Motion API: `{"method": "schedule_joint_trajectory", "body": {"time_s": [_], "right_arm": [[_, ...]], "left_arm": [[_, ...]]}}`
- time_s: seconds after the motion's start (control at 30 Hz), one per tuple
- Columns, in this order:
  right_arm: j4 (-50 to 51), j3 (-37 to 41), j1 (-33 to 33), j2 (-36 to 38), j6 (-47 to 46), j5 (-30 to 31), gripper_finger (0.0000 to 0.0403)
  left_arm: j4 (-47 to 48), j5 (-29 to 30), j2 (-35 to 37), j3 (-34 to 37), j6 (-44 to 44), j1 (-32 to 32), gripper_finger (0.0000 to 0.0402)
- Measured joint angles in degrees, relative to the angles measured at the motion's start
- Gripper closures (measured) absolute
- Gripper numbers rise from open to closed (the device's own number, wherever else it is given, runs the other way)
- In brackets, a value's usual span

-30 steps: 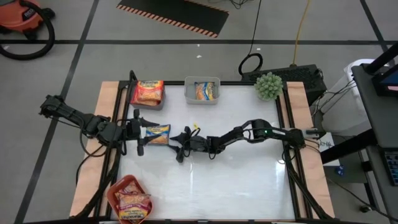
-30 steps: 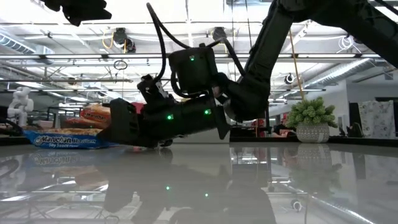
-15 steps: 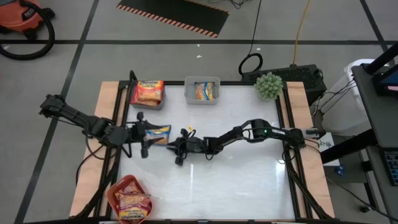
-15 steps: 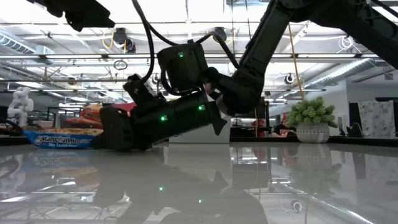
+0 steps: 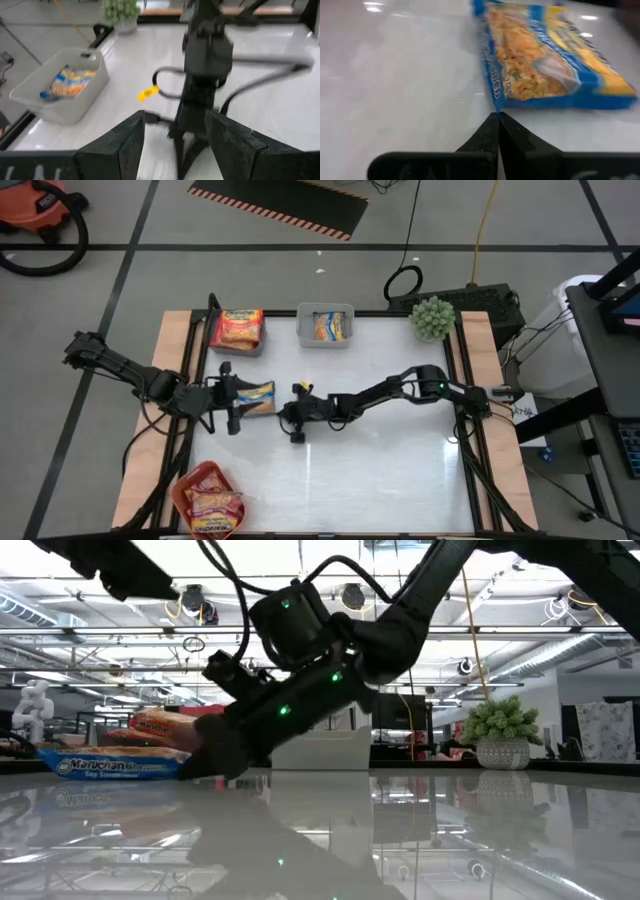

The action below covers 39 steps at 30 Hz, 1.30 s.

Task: Sort Maruchan noodles
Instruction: Put the blue noodle pack into the gray bin

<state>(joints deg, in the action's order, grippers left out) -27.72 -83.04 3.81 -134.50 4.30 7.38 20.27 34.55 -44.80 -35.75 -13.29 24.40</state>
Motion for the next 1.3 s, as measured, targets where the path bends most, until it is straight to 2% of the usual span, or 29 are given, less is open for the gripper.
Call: {"method": "schedule_joint_trajectory", "body": {"time_s": [0.27,0.43,0.6,0.7,0.83,1.03,1.3], "right_arm": [[1.9,0.1,0.1,1.1,-3.7,-17.4,0.0402],[8.4,-0.1,0.1,2.3,-3.0,-19.4,0.0402],[18.4,0.0,-0.3,6.6,-1.6,-19.5,0.0386],[24.3,0.1,-0.4,10.0,1.5,-18.4,0.0359],[26.7,0.8,-0.5,13.6,4.6,-11.5,0.0318],[17.9,5.7,-2.0,14.8,5.0,-1.3,0.0276],[3.8,13.2,-5.2,14.2,2.8,0.0,0.0257]], "left_arm": [[9.6,2.1,0.0,0.0,-8.9,-0.3,0.0188],[18.4,1.9,0.0,0.0,-19.4,-3.2,0.0188],[25.7,-4.7,-0.3,0.0,-26.1,-6.3,0.0188],[26.5,-8.9,-1.0,0.3,-28.0,-6.5,0.0188],[26.7,-15.2,-2.3,2.0,-31.6,-6.3,0.0188],[29.2,-19.7,-4.8,3.3,-36.1,-6.3,0.0188],[29.4,-25.7,-11.5,3.3,-37.5,-6.3,0.0188]]}}
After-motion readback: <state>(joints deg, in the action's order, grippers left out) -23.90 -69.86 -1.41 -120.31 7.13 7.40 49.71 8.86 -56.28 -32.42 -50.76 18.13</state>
